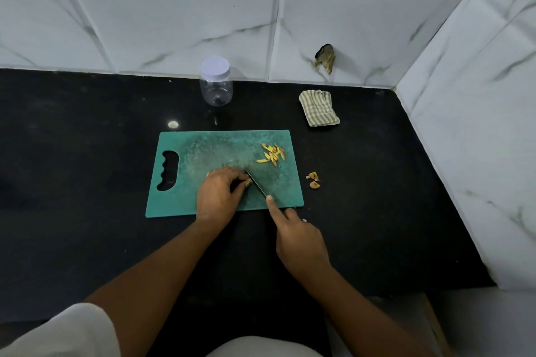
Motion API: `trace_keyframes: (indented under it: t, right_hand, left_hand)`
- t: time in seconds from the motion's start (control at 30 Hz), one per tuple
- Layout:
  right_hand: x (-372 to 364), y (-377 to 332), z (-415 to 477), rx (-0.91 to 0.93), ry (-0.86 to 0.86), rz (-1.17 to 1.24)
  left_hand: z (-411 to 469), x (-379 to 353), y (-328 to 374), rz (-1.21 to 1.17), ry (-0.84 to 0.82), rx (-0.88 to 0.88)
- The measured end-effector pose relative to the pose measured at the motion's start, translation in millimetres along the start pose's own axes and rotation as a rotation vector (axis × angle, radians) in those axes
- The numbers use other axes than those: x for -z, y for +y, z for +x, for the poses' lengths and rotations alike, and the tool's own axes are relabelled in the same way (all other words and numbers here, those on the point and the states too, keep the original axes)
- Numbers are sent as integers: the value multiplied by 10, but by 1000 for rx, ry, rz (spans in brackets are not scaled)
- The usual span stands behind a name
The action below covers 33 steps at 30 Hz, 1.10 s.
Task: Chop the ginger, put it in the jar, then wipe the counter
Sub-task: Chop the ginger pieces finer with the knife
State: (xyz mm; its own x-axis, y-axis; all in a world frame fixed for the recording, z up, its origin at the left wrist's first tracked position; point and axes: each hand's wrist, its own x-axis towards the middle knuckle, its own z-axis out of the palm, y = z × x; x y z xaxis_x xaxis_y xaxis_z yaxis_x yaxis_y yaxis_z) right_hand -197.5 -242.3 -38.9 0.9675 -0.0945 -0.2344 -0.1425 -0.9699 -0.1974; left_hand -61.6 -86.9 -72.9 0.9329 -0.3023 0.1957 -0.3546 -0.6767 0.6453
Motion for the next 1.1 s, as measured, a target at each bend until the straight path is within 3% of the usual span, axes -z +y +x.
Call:
trace_keyframes:
  t: [0.2,0.63,1.1]
  right_hand:
    - [4,-56,34,-7,-5,5]
    - [-19,65,-72,-22,187,493]
    - [24,53,-84,5,184,509]
  left_hand:
    - [-1,-24,-19,-12,6,20]
    - [-21,-89,-68,-100,40,82]
    - [-4,-140,-118,-163,16,142]
